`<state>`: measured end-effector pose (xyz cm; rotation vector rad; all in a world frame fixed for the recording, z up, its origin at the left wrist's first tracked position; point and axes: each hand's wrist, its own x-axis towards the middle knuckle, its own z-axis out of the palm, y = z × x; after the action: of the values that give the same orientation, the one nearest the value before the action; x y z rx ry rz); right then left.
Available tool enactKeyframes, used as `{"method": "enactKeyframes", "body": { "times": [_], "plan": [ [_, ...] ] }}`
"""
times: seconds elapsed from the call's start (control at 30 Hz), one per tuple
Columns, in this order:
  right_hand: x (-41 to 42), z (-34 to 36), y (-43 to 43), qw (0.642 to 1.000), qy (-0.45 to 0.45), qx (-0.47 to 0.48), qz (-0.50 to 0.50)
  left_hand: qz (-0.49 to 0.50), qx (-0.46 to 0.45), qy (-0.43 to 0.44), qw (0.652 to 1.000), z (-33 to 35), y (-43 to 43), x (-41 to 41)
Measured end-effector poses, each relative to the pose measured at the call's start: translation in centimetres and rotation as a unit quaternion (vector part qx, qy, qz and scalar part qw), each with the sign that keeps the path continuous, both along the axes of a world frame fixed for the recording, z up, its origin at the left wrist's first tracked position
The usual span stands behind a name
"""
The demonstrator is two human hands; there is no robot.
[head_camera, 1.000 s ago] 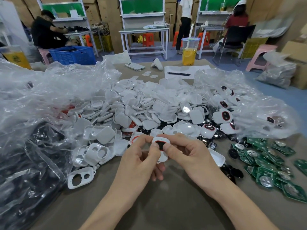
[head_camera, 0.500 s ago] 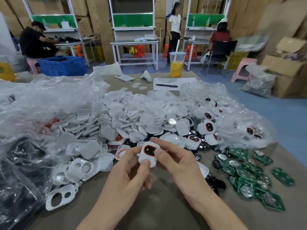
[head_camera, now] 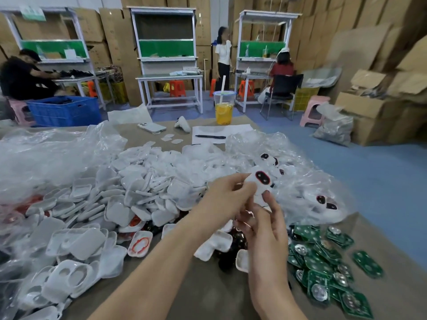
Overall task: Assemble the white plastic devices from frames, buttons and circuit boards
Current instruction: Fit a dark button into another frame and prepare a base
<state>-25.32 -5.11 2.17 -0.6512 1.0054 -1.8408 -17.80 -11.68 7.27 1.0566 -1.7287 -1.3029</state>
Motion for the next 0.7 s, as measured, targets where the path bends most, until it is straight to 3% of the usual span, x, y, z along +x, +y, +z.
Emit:
{"method": "enactKeyframes", "body": {
  "times": [0.07, 0.2, 0.27, 0.33, 0.43, 0.5, 0.63, 0.7],
  "plan": [
    [-0.2, 0.0, -0.1, 1.0, 0.003, -0.002, -0.007, -0.012, 0.019, -0.019, 1.0, 0.4, -1.6, -1.6],
    [0.0, -0.1, -0.2, 1.0, 0.018, 0.003, -0.002, 0.061, -0.003, -0.017, 0.998, -1.0, -1.7, -0.3],
    [0.6, -0.2, 0.0, 0.996, 0.091, -0.009, 0.007, 0.104, -0.073, -0.016, 0.992, -2.6, 0.0, 2.4],
    [1.4, -0.4, 0.4, 0.972, 0.233, -0.037, 0.009, 0.162, -0.174, -0.069, 0.969, -4.2, 2.2, 6.0],
    [2.2, -0.2, 0.4, 0.889, 0.45, -0.085, 0.0, 0.258, -0.322, -0.207, 0.887, -6.0, 4.5, 10.9],
    [2.5, -0.2, -0.7, 0.824, 0.561, -0.077, 0.013, 0.301, -0.373, -0.276, 0.833, -6.8, 5.0, 12.8],
    [3.3, -0.4, -3.7, 0.662, 0.748, 0.013, 0.039, 0.339, -0.354, -0.354, 0.797, -6.8, 4.5, 13.7],
    [3.6, -0.9, -4.6, 0.62, 0.781, 0.046, 0.052, 0.336, -0.349, -0.386, 0.785, -6.7, 4.0, 13.8]
  ]
}}
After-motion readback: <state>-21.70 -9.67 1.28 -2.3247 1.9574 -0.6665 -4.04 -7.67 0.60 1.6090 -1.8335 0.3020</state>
